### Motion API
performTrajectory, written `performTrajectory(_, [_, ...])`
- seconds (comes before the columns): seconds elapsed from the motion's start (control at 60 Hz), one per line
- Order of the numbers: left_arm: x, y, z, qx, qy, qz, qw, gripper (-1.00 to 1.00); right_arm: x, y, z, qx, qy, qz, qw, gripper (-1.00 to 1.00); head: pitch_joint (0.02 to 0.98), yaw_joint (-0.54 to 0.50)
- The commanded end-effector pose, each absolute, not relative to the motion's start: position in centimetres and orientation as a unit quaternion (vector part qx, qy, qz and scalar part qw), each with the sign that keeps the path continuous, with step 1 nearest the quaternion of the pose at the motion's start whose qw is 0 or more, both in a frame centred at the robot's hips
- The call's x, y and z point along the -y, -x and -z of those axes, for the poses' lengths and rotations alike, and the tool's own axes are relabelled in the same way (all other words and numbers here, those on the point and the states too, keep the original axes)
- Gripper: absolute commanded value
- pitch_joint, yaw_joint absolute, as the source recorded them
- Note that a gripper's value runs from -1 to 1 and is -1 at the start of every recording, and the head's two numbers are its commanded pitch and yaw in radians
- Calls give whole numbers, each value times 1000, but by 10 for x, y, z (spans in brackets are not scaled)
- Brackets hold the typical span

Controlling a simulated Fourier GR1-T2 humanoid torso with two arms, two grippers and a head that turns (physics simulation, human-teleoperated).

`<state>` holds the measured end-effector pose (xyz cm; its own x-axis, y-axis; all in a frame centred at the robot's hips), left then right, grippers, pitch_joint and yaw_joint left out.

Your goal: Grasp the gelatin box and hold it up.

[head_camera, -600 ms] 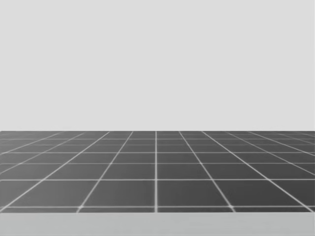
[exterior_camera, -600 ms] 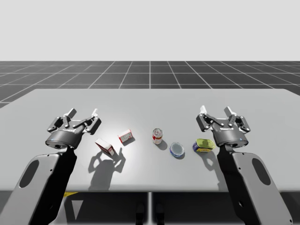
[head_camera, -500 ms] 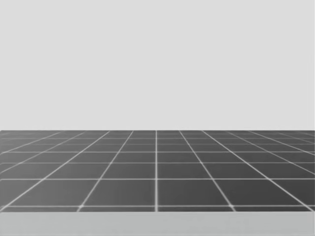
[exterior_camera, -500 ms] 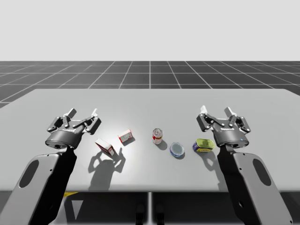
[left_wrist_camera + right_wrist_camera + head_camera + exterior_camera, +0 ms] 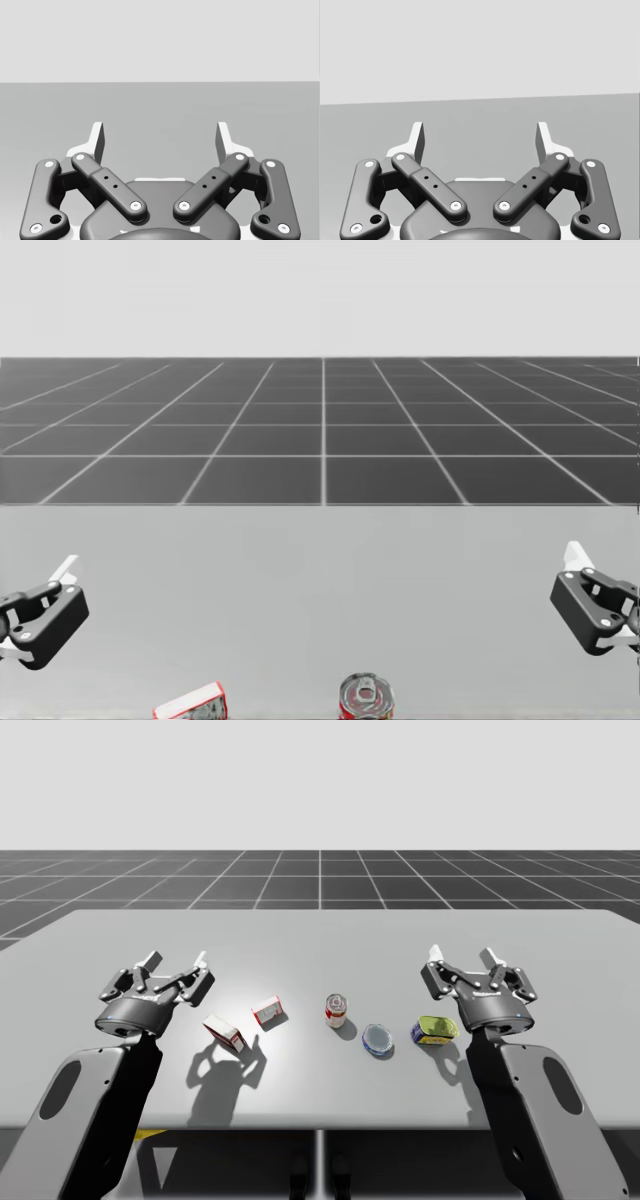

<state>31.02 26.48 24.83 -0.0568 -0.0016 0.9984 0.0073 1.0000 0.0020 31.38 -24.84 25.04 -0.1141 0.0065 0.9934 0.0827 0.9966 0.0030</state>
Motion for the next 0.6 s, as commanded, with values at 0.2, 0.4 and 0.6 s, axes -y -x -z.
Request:
performTrajectory(0.2, [-265, -312, -248, 725, 1, 6, 689, -1000, 251, -314, -251, 749, 40, 32, 661, -1000, 651, 82])
performTrajectory(0.4, [-265, -312, -248, 724, 1, 9, 690, -1000, 251, -314, -250, 748, 43, 28, 662, -1000, 748, 174])
performTrajectory(0.6, [-263, -312, -248, 721, 13, 11, 693, -1000, 248, -314, -249, 746, 49, 22, 664, -1000, 788, 197])
